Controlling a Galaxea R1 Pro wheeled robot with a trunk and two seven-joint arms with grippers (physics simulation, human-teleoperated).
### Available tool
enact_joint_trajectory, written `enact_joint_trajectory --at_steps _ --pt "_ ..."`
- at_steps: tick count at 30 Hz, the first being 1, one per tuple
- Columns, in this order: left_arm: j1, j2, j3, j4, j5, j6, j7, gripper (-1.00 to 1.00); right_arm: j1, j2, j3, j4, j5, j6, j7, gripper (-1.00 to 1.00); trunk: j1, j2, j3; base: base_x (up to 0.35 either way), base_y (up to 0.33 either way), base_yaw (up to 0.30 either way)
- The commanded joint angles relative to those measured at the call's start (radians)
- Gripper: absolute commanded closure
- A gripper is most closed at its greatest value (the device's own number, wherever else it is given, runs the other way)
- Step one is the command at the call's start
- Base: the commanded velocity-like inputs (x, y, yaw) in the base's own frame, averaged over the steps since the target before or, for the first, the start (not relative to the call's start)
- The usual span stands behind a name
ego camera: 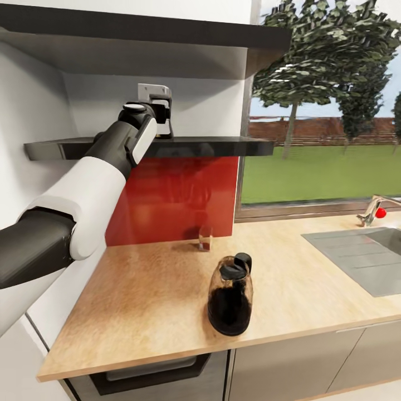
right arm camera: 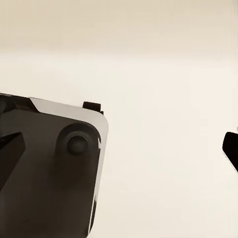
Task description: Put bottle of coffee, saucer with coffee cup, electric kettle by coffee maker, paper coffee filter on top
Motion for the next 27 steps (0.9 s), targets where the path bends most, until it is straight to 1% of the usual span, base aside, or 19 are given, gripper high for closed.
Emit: enact_joint_trajectory --at_steps 1,5,6,11,19,27 --pt "0.000 0.001 -0.006 -0.001 0.010 0.004 0.009 -1.00 0.000 0.000 0.007 0.001 0.000 -0.002 -0.004 -1.00 0.001 -0.001 -0.001 0.232 -0.085 0.000" --pt "0.001 0.001 -0.006 -0.001 0.009 0.003 0.009 -1.00 0.000 -0.005 0.007 0.001 0.000 -0.002 -0.004 -1.00 0.001 -0.001 -0.001 0.100 -0.037 0.000" --pt "0.001 0.002 -0.006 -0.001 0.009 0.003 0.008 -1.00 0.000 -0.013 0.007 0.002 0.000 -0.001 -0.004 -1.00 0.001 -0.001 -0.001 0.022 -0.008 0.000" --pt "0.001 0.002 -0.007 -0.001 0.010 0.003 0.009 -1.00 0.004 -0.027 0.007 0.002 0.000 -0.001 -0.004 -1.00 0.001 -0.001 -0.001 0.009 -0.003 0.000" --pt "0.024 0.001 -0.008 -0.004 0.010 0.002 0.008 -1.00 0.009 -0.031 0.007 0.001 0.000 -0.001 -0.004 -1.00 0.001 -0.001 -0.001 0.102 0.000 0.000" --pt "0.028 0.001 -0.007 -0.004 0.010 0.001 0.008 -1.00 0.009 -0.031 0.007 0.001 0.000 -0.001 -0.004 -1.00 0.001 -0.001 -0.001 0.016 0.000 0.000"
